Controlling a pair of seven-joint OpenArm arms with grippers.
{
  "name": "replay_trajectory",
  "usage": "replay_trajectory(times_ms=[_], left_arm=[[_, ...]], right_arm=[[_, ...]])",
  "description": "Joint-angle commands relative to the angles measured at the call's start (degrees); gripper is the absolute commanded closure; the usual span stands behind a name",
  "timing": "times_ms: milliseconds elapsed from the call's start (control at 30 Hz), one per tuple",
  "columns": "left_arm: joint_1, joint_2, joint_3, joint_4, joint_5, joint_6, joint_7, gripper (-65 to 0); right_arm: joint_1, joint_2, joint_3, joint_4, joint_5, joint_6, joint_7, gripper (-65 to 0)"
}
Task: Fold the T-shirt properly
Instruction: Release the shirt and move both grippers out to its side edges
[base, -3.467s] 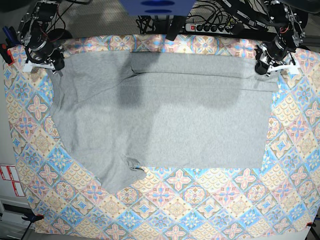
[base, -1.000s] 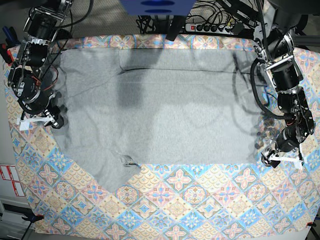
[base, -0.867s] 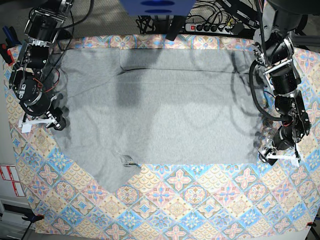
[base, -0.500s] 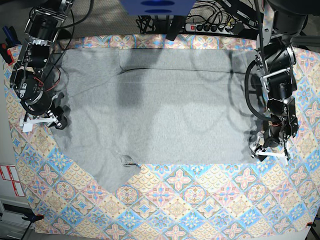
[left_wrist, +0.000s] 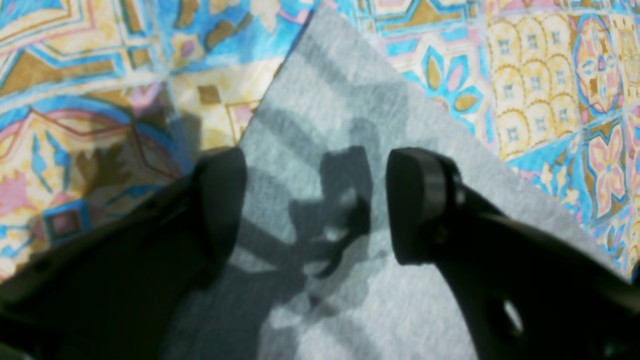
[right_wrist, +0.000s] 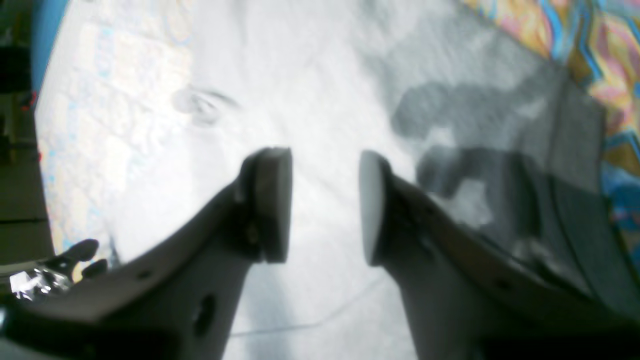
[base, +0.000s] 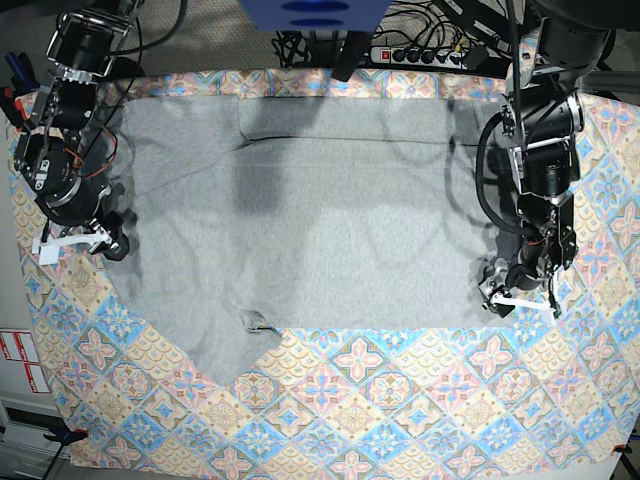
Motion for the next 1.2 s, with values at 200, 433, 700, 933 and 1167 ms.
replay_trajectory(times_ms=[200, 433, 700, 933, 1167], left_arm=[[4.94, -0.77, -3.29, 15.65, 0.33, 0.54, 2.46, -43.4], [5.38, -0.77, -3.38, 13.72, 0.59, 0.62, 1.93, -43.4], [5.29, -0.77, -3.38, 6.07, 0.59, 0.62, -4.13, -43.4], [5.38, 0.64, -3.02, 6.07, 0.42, 0.62, -3.61, -43.3], [4.5, 5.12, -2.94, 6.33, 0.59, 0.45, -0.7, -43.2]], right_arm=[[0.64, 1.02, -0.05, 1.01, 0.78, 0.49, 0.71, -21.8], [0.64, 1.02, -0.05, 1.01, 0.78, 0.49, 0.71, -21.8], [0.64, 1.02, 0.31, 1.01, 0.87, 0.49, 0.71, -21.8], [0.64, 1.02, 0.13, 1.01, 0.87, 0.49, 0.71, -21.8], [0.73, 1.02, -0.05, 1.01, 0.87, 0.49, 0.71, -21.8]])
